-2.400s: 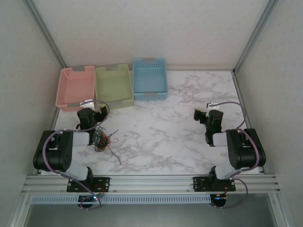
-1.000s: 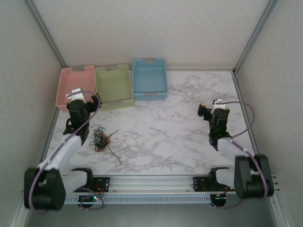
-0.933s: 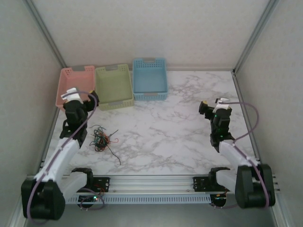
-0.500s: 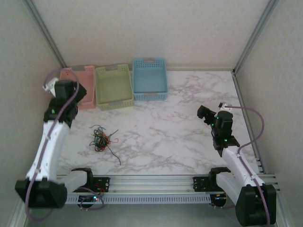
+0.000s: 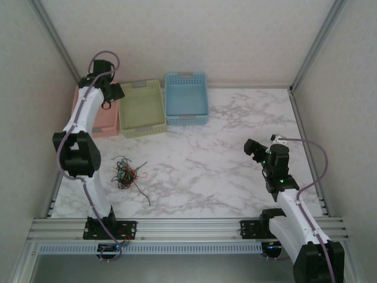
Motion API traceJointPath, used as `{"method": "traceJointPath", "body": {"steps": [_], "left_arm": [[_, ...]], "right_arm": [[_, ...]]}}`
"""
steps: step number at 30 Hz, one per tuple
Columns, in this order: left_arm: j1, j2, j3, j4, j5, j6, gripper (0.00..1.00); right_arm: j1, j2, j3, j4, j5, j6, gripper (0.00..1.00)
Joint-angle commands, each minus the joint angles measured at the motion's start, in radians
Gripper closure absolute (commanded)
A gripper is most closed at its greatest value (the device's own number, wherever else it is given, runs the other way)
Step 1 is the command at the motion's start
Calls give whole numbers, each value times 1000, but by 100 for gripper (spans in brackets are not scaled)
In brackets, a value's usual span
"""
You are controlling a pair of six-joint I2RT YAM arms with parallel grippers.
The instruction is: Untangle the cables
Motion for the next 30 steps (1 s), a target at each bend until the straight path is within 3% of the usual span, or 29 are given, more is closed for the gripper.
{"method": "traceJointPath", "body": {"steps": [1,9,20,27,30], "left_arm": [[12,98,118,-123,45,47,16],[17,259,231,-147,67,68,17],[17,340,259,-139,100,76,25],[16,375,282,-144,114,76,35],[12,379,290,-142,121,73,47]], "right_arm": [[6,-17,-14,5,-17,13,5],[7,-2,-11,5,-19,16,5],[7,-3,-13,6,-17,16,6],[8,6,-8,5,-18,15,7],[7,11,-5,5,-20,15,7]]}}
